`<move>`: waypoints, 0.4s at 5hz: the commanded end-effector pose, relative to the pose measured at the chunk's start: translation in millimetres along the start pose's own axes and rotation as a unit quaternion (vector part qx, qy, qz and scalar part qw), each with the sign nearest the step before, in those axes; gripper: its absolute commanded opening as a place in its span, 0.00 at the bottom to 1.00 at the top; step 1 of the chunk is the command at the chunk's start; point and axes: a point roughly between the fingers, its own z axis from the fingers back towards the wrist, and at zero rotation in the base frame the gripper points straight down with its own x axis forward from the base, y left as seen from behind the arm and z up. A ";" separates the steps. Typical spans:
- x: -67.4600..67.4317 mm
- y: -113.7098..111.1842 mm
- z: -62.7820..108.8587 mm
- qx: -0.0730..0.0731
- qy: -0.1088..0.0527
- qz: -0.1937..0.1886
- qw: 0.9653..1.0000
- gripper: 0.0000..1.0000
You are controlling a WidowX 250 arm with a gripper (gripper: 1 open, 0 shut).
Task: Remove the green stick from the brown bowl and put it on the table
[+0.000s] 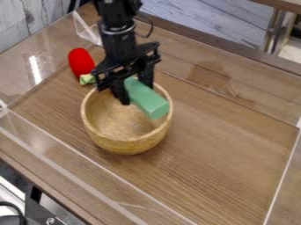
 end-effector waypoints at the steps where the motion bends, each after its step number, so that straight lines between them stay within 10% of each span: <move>1: -20.5 -25.4 21.4 -0.034 -0.012 -0.058 0.998 0.00; 2: -54.6 -41.0 11.4 -0.035 0.004 -0.131 0.991 0.00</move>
